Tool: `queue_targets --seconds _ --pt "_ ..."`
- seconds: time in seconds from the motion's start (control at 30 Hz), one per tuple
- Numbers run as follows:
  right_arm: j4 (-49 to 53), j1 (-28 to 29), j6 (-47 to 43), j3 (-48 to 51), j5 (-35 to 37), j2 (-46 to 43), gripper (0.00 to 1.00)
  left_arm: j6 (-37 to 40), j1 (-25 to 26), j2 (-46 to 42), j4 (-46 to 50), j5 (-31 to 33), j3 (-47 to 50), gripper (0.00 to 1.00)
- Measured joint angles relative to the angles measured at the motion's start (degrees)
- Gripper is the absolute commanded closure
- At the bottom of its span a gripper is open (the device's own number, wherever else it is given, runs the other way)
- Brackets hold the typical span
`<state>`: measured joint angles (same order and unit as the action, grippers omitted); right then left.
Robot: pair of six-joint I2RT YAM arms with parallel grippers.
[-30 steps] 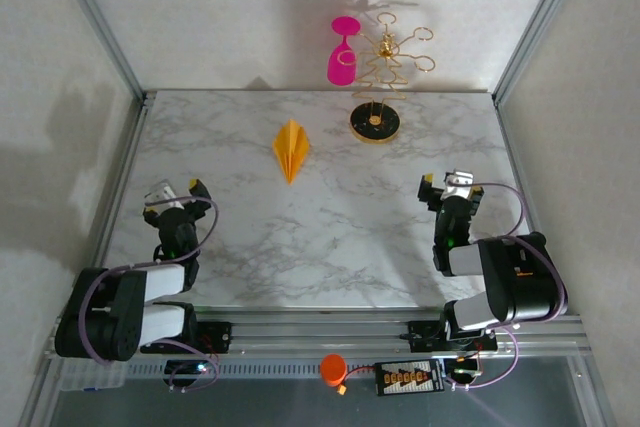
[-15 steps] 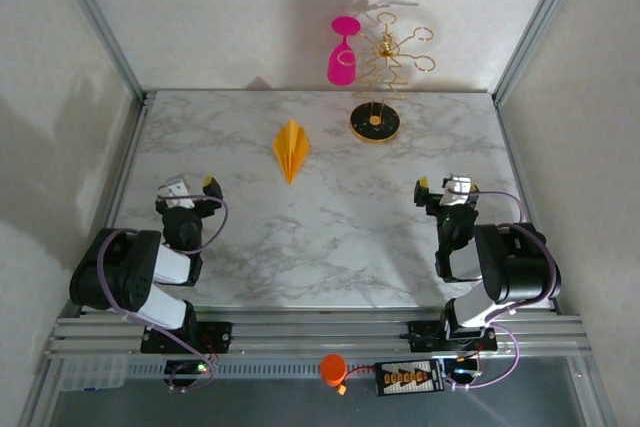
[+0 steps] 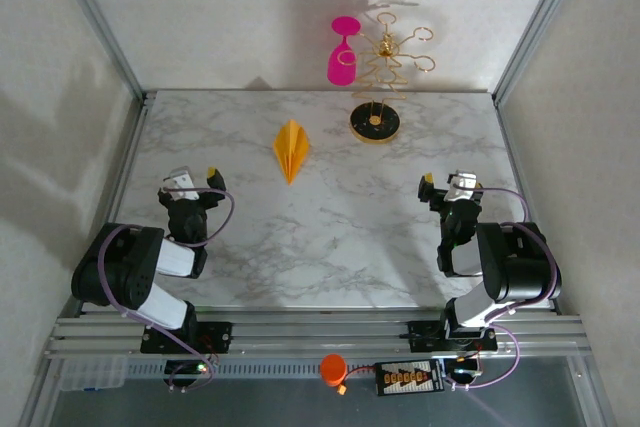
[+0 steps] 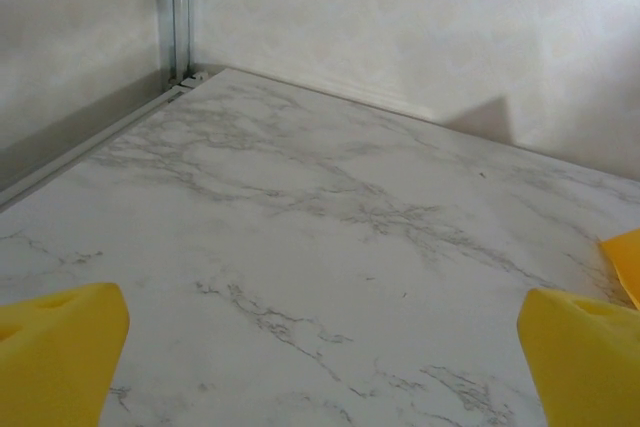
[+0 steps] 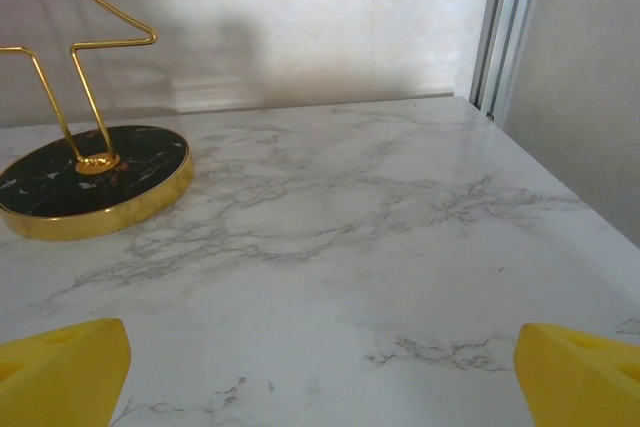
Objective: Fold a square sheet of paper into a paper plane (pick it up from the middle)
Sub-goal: Reset both arms
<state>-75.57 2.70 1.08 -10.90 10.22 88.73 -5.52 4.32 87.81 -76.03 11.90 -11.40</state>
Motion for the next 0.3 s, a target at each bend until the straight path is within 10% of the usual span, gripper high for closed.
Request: queue_targets --seconds 0.3 --pt "0.0 0.0 0.0 0.0 0.0 0.0 0.01 0.0 0.0 0.0 0.22 0.13 -0.17 0.01"
